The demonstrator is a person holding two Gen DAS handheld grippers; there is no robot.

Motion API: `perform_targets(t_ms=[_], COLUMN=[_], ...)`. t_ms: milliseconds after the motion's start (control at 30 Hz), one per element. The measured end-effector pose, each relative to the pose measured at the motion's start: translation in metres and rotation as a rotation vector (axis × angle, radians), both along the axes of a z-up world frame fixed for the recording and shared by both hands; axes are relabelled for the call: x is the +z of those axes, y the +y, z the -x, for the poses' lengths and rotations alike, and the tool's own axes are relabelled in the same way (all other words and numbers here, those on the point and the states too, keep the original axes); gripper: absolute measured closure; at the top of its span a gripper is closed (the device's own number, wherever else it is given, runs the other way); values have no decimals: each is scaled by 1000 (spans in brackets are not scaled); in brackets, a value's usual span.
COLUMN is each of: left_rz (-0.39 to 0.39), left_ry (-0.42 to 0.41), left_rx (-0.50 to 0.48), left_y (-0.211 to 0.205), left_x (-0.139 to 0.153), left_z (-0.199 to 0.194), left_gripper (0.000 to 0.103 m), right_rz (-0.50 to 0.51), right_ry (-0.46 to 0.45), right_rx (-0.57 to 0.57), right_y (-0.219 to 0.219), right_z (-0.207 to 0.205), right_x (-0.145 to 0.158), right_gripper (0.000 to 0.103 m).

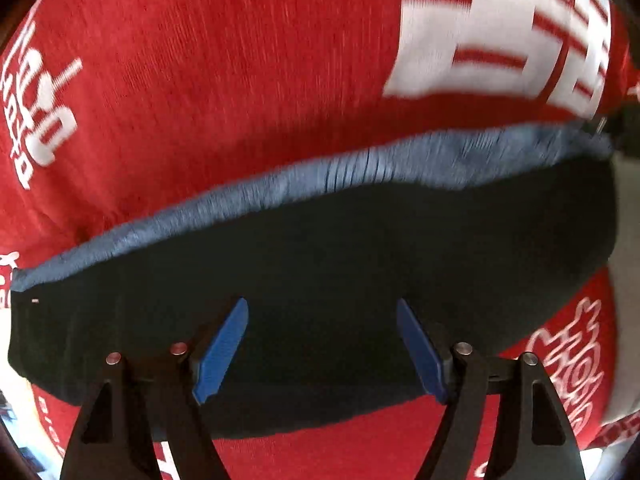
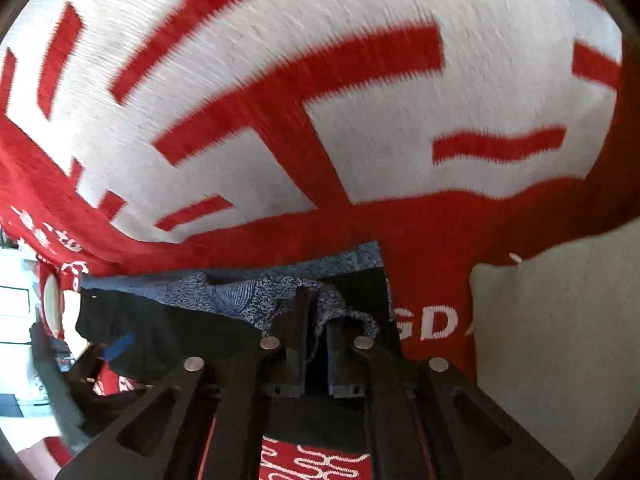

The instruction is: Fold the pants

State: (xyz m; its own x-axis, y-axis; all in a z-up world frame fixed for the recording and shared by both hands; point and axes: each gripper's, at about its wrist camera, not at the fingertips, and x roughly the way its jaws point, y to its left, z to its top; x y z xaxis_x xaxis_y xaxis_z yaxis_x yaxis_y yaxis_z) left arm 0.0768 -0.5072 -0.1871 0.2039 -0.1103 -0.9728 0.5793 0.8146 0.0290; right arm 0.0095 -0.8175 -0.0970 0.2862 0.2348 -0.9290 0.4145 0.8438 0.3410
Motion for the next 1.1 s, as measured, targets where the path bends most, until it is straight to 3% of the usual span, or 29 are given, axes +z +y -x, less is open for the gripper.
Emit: perform_targets(t_ms=[33, 100, 200, 267, 300, 367, 467, 500, 567, 800, 1100], left_rz=[-10, -34, -18, 7, 9, -6, -95, -88, -81, -86, -98], left_ry=[5, 18, 6, -38, -55, -61, -65, -49, -41, -44, -30], left_rx=[-1, 9, 47, 74, 88, 119, 138, 148, 185, 222, 299], left_y=[1, 3, 7, 12, 14, 18, 22, 28, 41, 115, 236], left_x=[-5, -14, -9, 1, 3, -1, -24, -30, -26, -1, 5], left_z=[1, -1, -9, -17, -21, -35, -51, -55, -62, -49, -38], left_gripper=[26, 26, 26, 26, 26, 26, 26, 22, 19, 20, 20], right_rz=[21, 87, 72, 88, 121, 162, 203, 236, 275, 199, -74], right_ry=[-3, -28, -39, -17, 10, 61, 151, 166, 122, 50, 19], right_rx=[-5, -37, -84, -60, -32, 6, 38, 41, 12, -15, 4], right_y=[-1, -7, -14, -6, 3, 17, 35, 36, 36, 75, 217], right_z=[0, 5, 19, 26, 30, 34, 33, 33, 34, 66, 96], right_x=[8, 20, 34, 31, 24, 3, -46, -57, -51, -6, -9], right_gripper=[54, 23, 23, 37, 52, 65, 67, 73, 73, 46, 44])
